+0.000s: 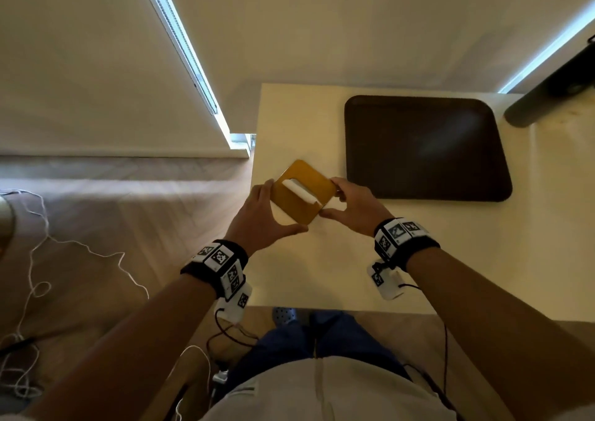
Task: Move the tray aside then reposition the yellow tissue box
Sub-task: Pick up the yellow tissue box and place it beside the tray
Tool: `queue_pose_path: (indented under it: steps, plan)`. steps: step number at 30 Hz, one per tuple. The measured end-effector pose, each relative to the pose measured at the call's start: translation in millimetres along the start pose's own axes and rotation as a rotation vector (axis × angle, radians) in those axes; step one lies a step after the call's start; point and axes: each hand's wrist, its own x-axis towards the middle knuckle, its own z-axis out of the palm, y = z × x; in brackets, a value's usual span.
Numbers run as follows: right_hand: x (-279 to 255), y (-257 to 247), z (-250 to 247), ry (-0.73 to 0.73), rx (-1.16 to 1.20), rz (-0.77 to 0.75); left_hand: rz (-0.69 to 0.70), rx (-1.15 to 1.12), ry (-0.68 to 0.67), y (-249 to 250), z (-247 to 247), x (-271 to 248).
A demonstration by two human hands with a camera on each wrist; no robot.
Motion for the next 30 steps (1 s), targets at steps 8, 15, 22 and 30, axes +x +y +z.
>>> queue_pose_path:
  steps: [8, 15, 22, 30]
  plan:
    - [88.7, 0.2, -47.4, 0.016, -0.003, -0.015, -0.008, 0.020, 0.009, 9.6, -30.9, 97.3]
    - [152.5, 15.3, -74.5, -0.003, -0.014, 0.010, -0.036, 0.056, -0.014, 17.6, -38.7, 167.4]
    - [187.0, 29.0, -83.8, -0.017, -0.004, 0.065, -0.032, 0.089, -0.039, 15.2, -39.1, 205.9]
    - [191.3, 32.4, -80.1, -0.014, 0.037, 0.085, -0.012, 0.111, -0.042, 9.6, -38.4, 212.7]
